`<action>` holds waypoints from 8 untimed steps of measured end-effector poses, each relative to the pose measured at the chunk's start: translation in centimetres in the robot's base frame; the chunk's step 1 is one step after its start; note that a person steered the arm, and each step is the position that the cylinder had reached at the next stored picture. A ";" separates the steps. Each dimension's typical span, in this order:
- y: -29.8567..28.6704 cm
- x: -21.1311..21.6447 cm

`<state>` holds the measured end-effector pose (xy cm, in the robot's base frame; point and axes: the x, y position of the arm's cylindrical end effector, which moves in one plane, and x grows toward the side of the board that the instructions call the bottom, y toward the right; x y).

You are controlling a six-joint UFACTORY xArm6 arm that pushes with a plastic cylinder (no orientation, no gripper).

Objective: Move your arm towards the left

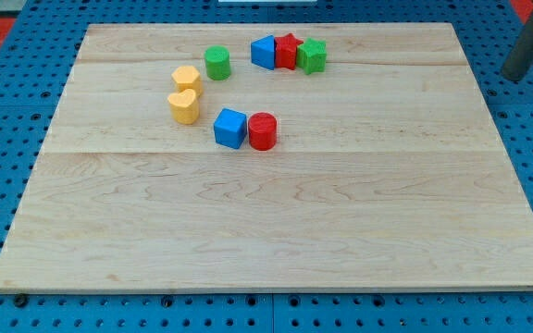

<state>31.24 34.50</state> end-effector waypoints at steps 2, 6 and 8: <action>-0.1 -0.1; -0.1 0.0; -0.4 -0.7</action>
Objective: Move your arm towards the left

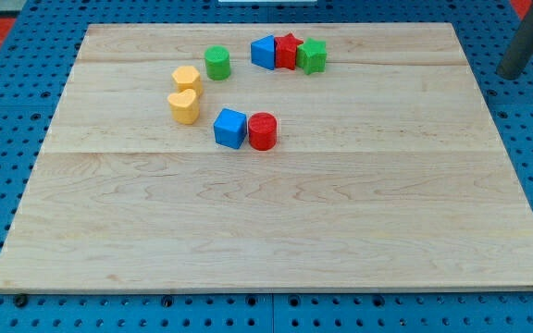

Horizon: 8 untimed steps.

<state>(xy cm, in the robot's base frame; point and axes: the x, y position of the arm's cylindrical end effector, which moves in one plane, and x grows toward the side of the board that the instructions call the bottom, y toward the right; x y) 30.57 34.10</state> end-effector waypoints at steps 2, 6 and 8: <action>-7.0 -3.6; -11.1 -3.5; -14.1 1.4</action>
